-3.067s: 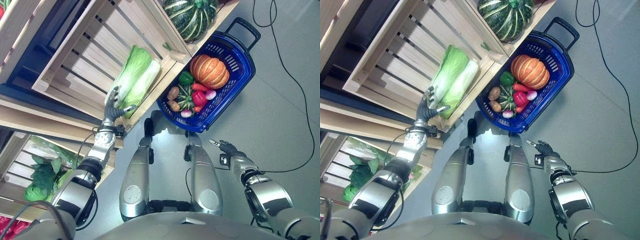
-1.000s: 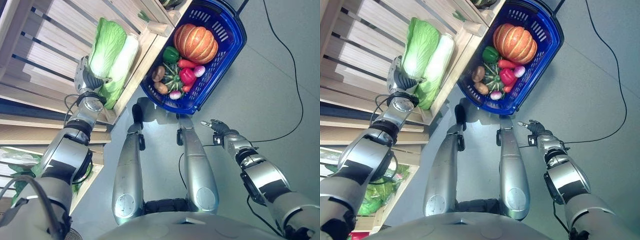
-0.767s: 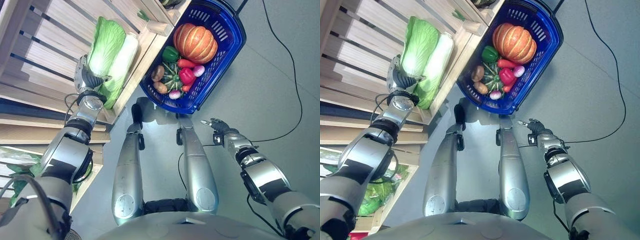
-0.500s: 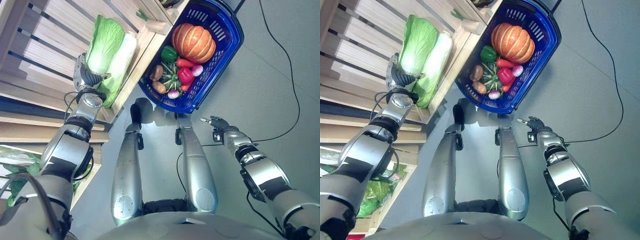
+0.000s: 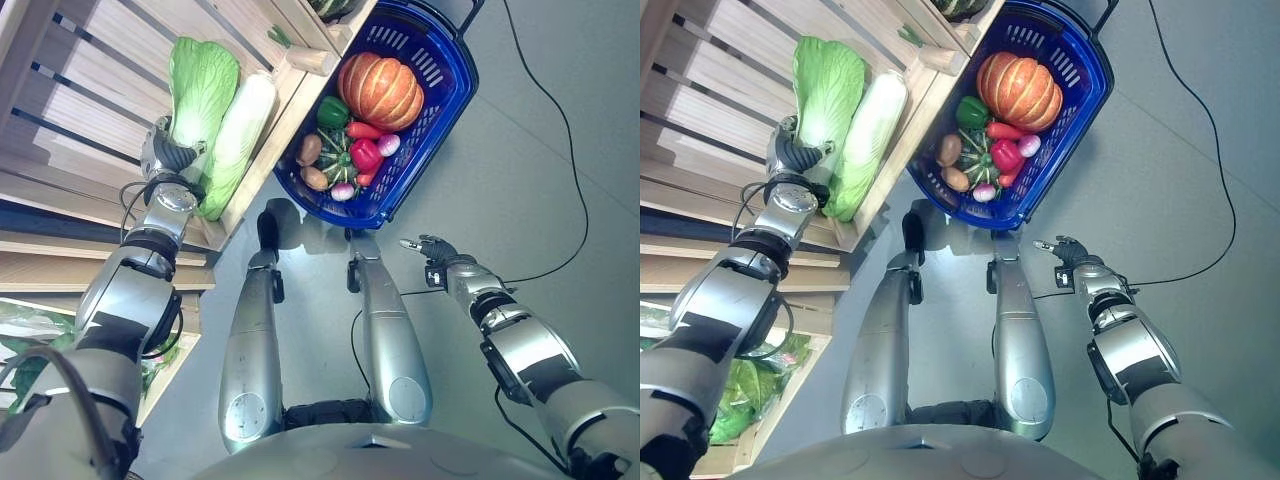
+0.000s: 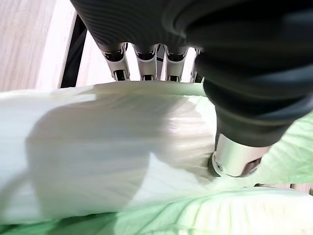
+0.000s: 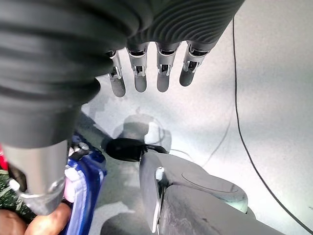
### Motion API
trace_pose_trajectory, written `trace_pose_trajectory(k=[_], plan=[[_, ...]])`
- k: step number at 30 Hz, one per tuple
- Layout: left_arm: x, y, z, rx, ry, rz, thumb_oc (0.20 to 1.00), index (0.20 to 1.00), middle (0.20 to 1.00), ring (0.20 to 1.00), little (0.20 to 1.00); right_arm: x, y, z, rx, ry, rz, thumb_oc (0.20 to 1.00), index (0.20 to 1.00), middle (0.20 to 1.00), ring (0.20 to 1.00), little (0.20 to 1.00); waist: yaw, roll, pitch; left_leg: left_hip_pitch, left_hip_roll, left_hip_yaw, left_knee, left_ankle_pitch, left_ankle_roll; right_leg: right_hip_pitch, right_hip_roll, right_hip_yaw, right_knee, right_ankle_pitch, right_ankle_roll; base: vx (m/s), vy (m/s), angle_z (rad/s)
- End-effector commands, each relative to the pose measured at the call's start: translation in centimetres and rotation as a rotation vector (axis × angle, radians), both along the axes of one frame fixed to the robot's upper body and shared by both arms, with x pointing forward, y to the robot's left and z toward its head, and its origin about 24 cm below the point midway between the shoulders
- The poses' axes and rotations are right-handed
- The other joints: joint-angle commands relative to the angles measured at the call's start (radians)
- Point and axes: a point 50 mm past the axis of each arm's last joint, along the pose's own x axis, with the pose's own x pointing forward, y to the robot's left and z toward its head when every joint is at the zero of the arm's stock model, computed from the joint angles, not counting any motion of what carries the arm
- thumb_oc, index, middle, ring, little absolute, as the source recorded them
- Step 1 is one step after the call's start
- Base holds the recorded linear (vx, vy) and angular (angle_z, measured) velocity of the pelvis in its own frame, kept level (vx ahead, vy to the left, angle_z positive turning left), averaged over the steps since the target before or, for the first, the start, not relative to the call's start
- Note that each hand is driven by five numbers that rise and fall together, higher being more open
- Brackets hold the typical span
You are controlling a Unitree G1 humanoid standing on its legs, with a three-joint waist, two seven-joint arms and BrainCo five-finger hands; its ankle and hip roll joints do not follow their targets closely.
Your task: Pick up fruits and vegetables into the basket
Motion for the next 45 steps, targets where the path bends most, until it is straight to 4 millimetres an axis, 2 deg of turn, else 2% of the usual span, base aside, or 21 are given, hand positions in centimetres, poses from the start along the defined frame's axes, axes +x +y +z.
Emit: trace_pose_trajectory(k=[1, 17, 18, 19, 20, 21, 25, 28, 37, 45], plan=[[-2.4, 2.2, -4.9, -0.095, 0.21, 0.139, 0.2, 0.2, 0.2, 0.2, 0.2, -1.1, -1.8, -0.6, -0.023, 0.044, -0.045, 1.0, 1.0, 1.0, 1.0, 1.0, 0.006, 0.047, 0.011, 0.001, -0.007, -0.001, -0.088, 0.069, -0.004, 0.032, 0.057, -0.033, 0.113, -0.126, -0.026, 0.0, 0.0, 0.0], [-2.5, 2.2, -5.0, -0.118, 0.213, 0.126, 0.2, 0.2, 0.2, 0.2, 0.2, -1.1, -2.1, -0.4, -0.023, 0.039, -0.047, 1.0, 1.0, 1.0, 1.0, 1.0, 0.005, 0.052, 0.011, 0.004, -0.007, 0.002, -0.101, 0.079, -0.005, 0.034, 0.055, -0.037, 0.102, -0.119, -0.025, 0.0, 0.0, 0.0], [-2.4, 2.2, -4.9, -0.11, 0.216, 0.121, 0.269, 0.269, 0.269, 0.269, 0.269, -1.1, -2.1, -0.5, -0.022, 0.04, -0.046, 1.0, 1.0, 1.0, 1.0, 1.0, 0.005, 0.052, 0.011, 0.004, -0.007, 0.003, -0.101, 0.079, -0.005, 0.034, 0.055, -0.037, 0.102, -0.119, -0.025, 0.0, 0.0, 0.0], [-2.3, 2.1, -4.8, -0.094, 0.215, 0.112, 0.555, 0.555, 0.555, 0.555, 0.555, -1.1, -2.0, -0.4, -0.023, 0.041, -0.045, 1.0, 1.0, 1.0, 1.0, 1.0, 0.005, 0.051, 0.011, 0.004, -0.006, 0.003, -0.1, 0.079, -0.006, 0.034, 0.055, -0.037, 0.102, -0.119, -0.024, 0.0, 0.0, 0.0], [-2.2, 1.9, -4.7, -0.059, 0.217, 0.107, 0.802, 0.802, 0.802, 0.802, 0.802, -1.1, -2.1, -0.4, -0.023, 0.042, -0.044, 1.0, 1.0, 1.0, 1.0, 1.0, 0.005, 0.051, 0.011, 0.003, -0.005, 0.004, -0.099, 0.079, -0.006, 0.034, 0.054, -0.037, 0.102, -0.118, -0.024, 0.0, 0.0, 0.0], [-2.2, 1.8, -4.6, -0.022, 0.218, 0.104, 1.0, 1.0, 1.0, 1.0, 1.0, -1.1, -2.1, -0.4, -0.023, 0.042, -0.044, 1.0, 1.0, 1.0, 1.0, 1.0, 0.004, 0.051, 0.011, 0.002, -0.005, 0.005, -0.099, 0.079, -0.007, 0.033, 0.054, -0.037, 0.102, -0.117, -0.024, 0.0, 0.0, 0.0], [-2.2, 1.9, -4.1, 0.146, 0.221, 0.149, 1.0, 1.0, 1.0, 1.0, 1.0, -0.9, -2.0, -0.3, -0.022, 0.04, -0.044, 1.0, 1.0, 1.0, 1.0, 1.0, 0.006, 0.049, 0.011, -0.001, -0.005, 0.005, -0.101, 0.081, -0.006, 0.03, 0.055, -0.038, 0.102, -0.115, -0.024, 0.0, -0.002, -0.01], [-2.2, 1.7, -4.2, 0.201, 0.224, 0.171, 1.0, 1.0, 1.0, 1.0, 1.0, -0.8, -1.8, -0.3, -0.017, 0.038, -0.042, 1.0, 1.0, 1.0, 1.0, 1.0, 0.006, 0.043, 0.011, -0.002, -0.005, 0.004, -0.101, 0.08, -0.006, 0.029, 0.056, -0.037, 0.101, -0.115, -0.024, 0.0, -0.004, -0.01], [-1.8, 0.6, -4.3, 0.28, 0.247, 0.12, 1.0, 1.0, 1.0, 1.0, 1.0, -0.6, -1.1, -0.3, -0.008, 0.036, -0.04, 1.0, 1.0, 1.0, 1.0, 1.0, 0.006, 0.033, 0.011, -0.002, -0.005, 0.006, -0.105, 0.081, -0.007, 0.029, 0.059, -0.037, 0.095, -0.109, -0.022, 0.0, 0.0, 0.0], [-1.9, 0.6, -4.8, 0.296, 0.331, 0.112, 1.0, 1.0, 1.0, 1.0, 1.0, -0.3, -0.8, -0.1, -0.01, 0.031, -0.034, 1.0, 1.0, 1.0, 1.0, 1.0, 0.004, 0.033, 0.011, -0.005, -0.004, 0.009, -0.106, 0.083, -0.007, 0.024, 0.061, -0.037, 0.095, -0.105, -0.021, 0.0, 0.0, 0.0]])
